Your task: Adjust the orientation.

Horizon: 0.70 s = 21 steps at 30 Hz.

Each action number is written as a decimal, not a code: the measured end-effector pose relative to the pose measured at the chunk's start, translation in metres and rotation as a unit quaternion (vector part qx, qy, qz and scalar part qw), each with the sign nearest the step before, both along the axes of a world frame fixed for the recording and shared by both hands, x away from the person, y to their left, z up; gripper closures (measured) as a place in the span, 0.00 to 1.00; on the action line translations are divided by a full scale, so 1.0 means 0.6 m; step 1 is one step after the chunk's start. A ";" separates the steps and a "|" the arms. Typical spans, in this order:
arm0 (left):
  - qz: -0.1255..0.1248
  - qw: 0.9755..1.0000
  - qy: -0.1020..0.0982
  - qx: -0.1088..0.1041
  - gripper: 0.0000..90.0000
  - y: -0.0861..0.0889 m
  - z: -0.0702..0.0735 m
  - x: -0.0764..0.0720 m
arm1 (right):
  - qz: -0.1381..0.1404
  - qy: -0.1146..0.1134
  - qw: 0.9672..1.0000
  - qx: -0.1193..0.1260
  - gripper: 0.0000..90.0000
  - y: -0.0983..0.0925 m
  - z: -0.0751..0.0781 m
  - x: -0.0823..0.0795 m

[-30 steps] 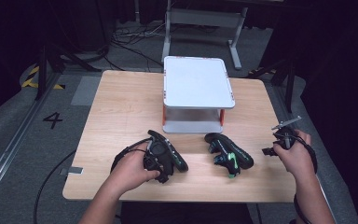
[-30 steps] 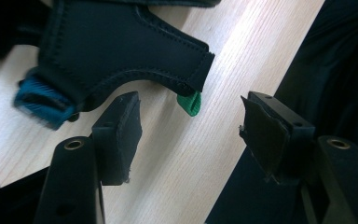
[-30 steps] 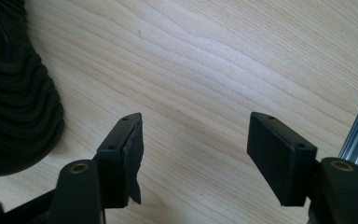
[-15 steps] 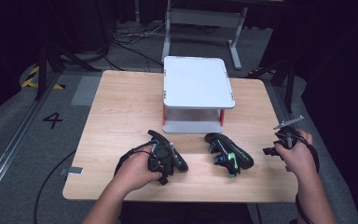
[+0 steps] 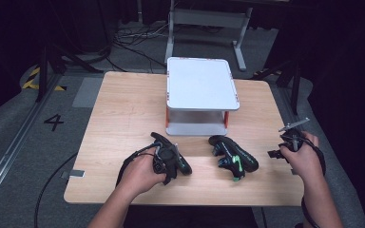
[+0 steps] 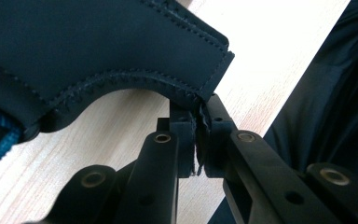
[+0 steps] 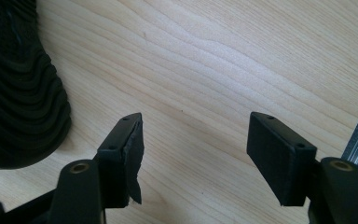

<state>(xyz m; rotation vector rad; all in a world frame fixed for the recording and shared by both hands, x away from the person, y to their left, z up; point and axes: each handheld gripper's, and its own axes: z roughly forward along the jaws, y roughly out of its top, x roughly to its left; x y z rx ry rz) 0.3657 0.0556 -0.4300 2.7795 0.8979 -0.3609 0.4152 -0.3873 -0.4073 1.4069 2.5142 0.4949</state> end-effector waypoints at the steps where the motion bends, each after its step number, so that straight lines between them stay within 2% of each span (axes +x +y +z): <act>1: 0.001 1.000 0.002 -0.001 0.96 0.001 0.001 0.000 | 0.000 0.000 1.000 0.000 0.41 0.000 0.000 0.000; 6: 0.005 1.000 0.001 -0.001 0.97 0.005 0.006 0.001 | 0.000 0.000 1.000 0.001 0.41 0.000 0.000 0.000; 13: 0.023 0.999 -0.020 -0.012 0.97 0.025 0.036 0.000 | 0.000 -0.001 1.000 0.003 0.41 -0.001 0.000 0.000; 17: 0.035 0.998 -0.041 -0.021 0.97 0.040 0.058 -0.001 | 0.003 0.001 1.000 0.004 0.41 0.001 -0.001 -0.001; 21: 0.038 0.996 -0.072 -0.026 0.97 0.042 0.079 -0.003 | 0.001 0.001 1.000 0.002 0.41 0.000 -0.002 -0.003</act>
